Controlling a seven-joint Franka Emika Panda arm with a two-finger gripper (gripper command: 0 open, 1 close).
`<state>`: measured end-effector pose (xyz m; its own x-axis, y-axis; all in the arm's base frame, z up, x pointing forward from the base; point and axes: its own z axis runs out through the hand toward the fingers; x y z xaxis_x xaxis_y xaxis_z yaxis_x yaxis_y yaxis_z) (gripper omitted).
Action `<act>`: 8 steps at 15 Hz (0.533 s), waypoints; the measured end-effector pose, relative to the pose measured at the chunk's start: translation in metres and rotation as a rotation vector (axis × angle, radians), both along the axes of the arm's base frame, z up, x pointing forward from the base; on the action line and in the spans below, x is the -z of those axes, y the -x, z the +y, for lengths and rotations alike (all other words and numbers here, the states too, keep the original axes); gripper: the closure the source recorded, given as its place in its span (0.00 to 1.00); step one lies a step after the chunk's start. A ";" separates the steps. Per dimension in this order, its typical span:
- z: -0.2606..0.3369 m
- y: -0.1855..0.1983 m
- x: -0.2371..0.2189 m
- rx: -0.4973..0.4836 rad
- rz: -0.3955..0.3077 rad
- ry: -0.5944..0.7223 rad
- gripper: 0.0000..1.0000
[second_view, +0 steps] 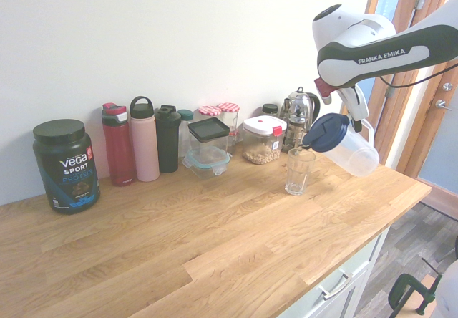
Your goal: Pour me some water
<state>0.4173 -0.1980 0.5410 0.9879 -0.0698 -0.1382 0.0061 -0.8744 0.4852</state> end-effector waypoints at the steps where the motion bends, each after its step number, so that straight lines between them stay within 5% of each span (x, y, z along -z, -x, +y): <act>1: -0.007 0.005 -0.005 0.020 -0.038 -0.038 1.00; 8: -0.067 0.081 -0.015 0.136 -0.243 -0.429 1.00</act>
<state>0.3362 -0.2652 0.5558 0.9810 -0.1872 0.0502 -0.1899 -0.9803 0.0551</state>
